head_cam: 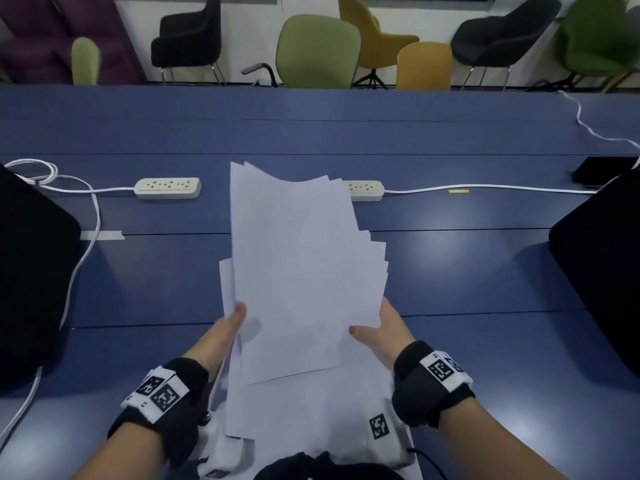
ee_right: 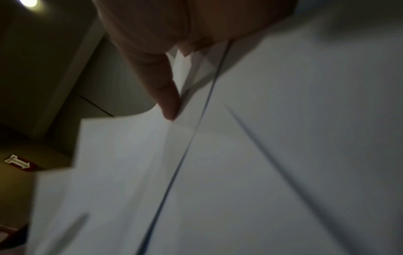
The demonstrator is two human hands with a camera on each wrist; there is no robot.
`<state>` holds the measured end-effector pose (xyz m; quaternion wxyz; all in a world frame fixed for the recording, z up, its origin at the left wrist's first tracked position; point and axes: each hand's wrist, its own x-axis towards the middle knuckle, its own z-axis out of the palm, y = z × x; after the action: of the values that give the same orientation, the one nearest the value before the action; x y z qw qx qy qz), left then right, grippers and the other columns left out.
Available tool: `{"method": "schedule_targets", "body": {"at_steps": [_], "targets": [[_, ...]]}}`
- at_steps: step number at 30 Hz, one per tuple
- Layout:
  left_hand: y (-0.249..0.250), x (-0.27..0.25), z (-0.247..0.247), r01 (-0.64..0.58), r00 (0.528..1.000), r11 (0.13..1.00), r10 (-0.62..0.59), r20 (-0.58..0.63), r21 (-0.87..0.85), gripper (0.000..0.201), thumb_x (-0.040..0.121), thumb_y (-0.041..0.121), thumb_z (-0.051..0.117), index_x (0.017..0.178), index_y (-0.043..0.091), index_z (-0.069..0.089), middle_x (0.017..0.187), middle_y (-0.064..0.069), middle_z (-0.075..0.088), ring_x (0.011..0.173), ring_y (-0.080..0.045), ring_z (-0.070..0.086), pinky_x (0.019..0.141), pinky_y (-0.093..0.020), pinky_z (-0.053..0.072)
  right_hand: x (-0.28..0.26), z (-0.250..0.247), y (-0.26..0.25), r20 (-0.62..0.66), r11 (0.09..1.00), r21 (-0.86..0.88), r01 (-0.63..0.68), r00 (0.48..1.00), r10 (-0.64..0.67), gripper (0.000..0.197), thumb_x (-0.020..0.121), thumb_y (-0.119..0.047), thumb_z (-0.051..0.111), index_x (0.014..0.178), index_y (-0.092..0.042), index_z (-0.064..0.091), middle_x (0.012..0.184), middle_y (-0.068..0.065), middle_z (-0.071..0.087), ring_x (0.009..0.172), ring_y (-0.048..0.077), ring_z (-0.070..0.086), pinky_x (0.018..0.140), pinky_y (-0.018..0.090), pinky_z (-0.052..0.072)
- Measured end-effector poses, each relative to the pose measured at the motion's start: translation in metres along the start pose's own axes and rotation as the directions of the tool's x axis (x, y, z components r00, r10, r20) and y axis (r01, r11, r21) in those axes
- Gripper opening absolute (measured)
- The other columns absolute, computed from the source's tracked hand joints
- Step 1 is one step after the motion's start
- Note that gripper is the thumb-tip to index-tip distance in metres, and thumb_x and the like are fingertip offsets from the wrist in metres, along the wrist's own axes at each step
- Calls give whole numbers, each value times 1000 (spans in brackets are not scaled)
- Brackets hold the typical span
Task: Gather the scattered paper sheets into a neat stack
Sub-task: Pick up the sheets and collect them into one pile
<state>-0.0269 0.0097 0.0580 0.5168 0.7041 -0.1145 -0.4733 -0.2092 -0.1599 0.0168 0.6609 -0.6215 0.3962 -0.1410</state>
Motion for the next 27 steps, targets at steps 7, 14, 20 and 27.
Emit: {"method": "schedule_targets", "body": {"at_steps": [7, 14, 20, 27], "targets": [[-18, 17, -16, -31, 999, 986, 37, -32, 161, 25, 76, 9, 71, 95, 23, 61, 112, -10, 67, 104, -27, 63, 97, -41, 46, -5, 9, -11, 34, 997, -58, 46, 998, -44, 54, 81, -3, 62, 125, -25, 42, 119, -6, 59, 110, 12, 56, 96, 28, 43], [-31, 25, -50, -66, 962, 997, 56, -267, -28, 42, 85, -5, 55, 126, 0, 49, 119, -13, 58, 108, -26, 53, 99, -36, 36, 23, -15, 12, -397, 939, -186, -291, 896, 199, 38, 86, -30, 58, 117, -8, 54, 125, 15, 57, 109, 27, 55, 98, 37, 42], [-57, 22, -72, 7, 950, 998, -28, -311, -68, 36, 84, -3, 57, 120, 2, 54, 116, -16, 59, 102, -27, 54, 96, -35, 36, 21, 2, 11, -376, 831, -389, -398, 892, 251, 45, 83, -23, 55, 124, -7, 47, 125, 15, 55, 112, 29, 53, 83, 26, 40], [-59, 26, -57, 26, 970, 996, -45, -237, -83, 40, 84, -4, 57, 123, 1, 52, 115, -14, 60, 106, -29, 55, 96, -37, 37, 17, 31, 4, -271, 819, -397, -414, 905, 327, 45, 87, -25, 54, 127, -7, 46, 126, 11, 54, 107, 24, 53, 82, 22, 38]]}}
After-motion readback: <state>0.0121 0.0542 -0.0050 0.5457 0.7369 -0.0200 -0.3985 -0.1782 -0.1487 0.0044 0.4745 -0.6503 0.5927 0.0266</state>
